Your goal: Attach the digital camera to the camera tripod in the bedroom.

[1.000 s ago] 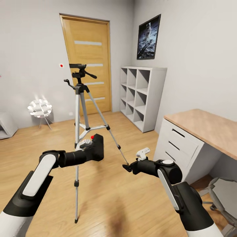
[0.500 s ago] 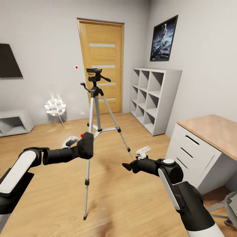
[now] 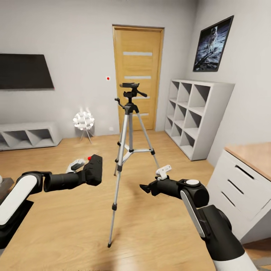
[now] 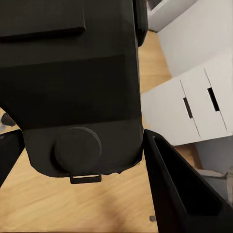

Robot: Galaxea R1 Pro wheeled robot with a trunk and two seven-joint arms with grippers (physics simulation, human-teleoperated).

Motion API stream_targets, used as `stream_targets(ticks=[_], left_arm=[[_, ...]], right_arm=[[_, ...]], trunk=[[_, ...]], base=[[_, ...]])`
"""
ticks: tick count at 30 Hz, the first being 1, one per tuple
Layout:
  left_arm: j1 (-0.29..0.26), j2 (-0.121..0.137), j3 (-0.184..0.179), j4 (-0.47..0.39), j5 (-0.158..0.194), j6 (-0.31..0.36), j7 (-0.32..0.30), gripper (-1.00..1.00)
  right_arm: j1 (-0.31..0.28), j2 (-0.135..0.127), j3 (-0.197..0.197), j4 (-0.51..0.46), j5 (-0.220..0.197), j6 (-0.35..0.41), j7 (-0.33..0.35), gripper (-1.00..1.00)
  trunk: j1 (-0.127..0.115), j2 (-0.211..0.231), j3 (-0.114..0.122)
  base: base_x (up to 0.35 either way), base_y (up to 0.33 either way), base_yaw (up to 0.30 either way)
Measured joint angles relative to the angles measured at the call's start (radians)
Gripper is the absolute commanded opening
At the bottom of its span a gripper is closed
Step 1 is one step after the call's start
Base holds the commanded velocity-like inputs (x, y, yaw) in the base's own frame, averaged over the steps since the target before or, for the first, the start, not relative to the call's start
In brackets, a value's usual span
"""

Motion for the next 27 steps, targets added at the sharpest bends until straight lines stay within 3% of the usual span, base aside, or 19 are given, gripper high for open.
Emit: stream_targets(ticks=[4,7,9,10,11,12,14,15,18,23,24,27], left_arm=[[0.025,0.018,0.034,0.000,0.005,-0.001,0.003,-1.00],[0.049,0.026,0.085,0.000,0.000,0.000,0.004,-1.00],[0.072,0.033,0.133,0.000,-0.002,0.000,0.004,-1.00],[0.096,0.040,0.186,0.000,-0.004,-0.003,0.005,-1.00],[0.109,0.042,0.215,0.000,-0.006,-0.002,0.005,-1.00],[0.109,0.042,0.215,0.000,0.011,-0.004,0.004,-1.00],[0.159,0.048,0.300,0.000,-0.011,-0.002,0.005,-1.00],[0.166,0.047,0.309,0.000,0.005,-0.003,0.005,-1.00],[0.179,0.045,0.326,0.000,0.005,-0.003,0.006,-1.00],[0.191,0.042,0.336,0.000,-0.001,-0.003,0.007,-1.00],[0.191,0.041,0.336,0.000,0.000,-0.003,0.007,-1.00],[0.198,0.041,0.339,0.000,-0.002,-0.003,0.007,-1.00]], right_arm=[[-0.019,-0.003,0.003,-0.001,0.002,0.002,0.003,1.00],[-0.026,-0.014,0.003,-0.001,0.002,0.005,0.006,1.00],[-0.030,-0.030,0.002,-0.001,-0.002,0.007,0.007,1.00],[-0.033,-0.048,0.002,-0.001,-0.004,0.009,0.015,1.00],[-0.034,-0.057,0.002,-0.001,-0.006,0.010,0.024,1.00],[-0.034,-0.057,0.002,-0.001,-0.006,0.010,0.024,1.00],[-0.035,-0.083,0.002,-0.001,-0.001,0.011,0.092,1.00],[-0.034,-0.088,0.000,-0.001,0.000,0.011,0.105,1.00],[-0.032,-0.115,-0.003,-0.001,0.002,0.011,0.130,1.00],[-0.026,-0.202,-0.004,-0.001,-0.010,0.012,0.171,1.00],[-0.025,-0.202,-0.004,-0.001,-0.011,0.012,0.171,1.00],[-0.018,-0.262,-0.005,0.004,-0.017,0.010,0.244,1.00]], trunk=[[-0.015,0.028,0.013],[-0.027,0.049,0.022],[-0.035,0.063,0.028],[-0.038,0.070,0.031],[-0.042,0.077,0.034],[-0.046,0.084,0.038],[-0.054,0.098,0.044],[-0.058,0.105,0.047],[-0.069,0.126,0.056],[-0.088,0.161,0.072],[-0.092,0.168,0.075],[-0.104,0.189,0.085]], base=[[0.000,0.000,0.291],[0.000,0.000,0.291],[0.000,0.000,0.291],[0.000,0.000,0.291],[0.000,0.000,0.291],[0.000,0.000,0.291],[0.000,0.000,0.291],[0.000,0.000,0.291],[0.000,0.000,0.291],[0.000,0.000,0.291],[0.000,0.000,0.291],[0.000,0.000,0.291]])
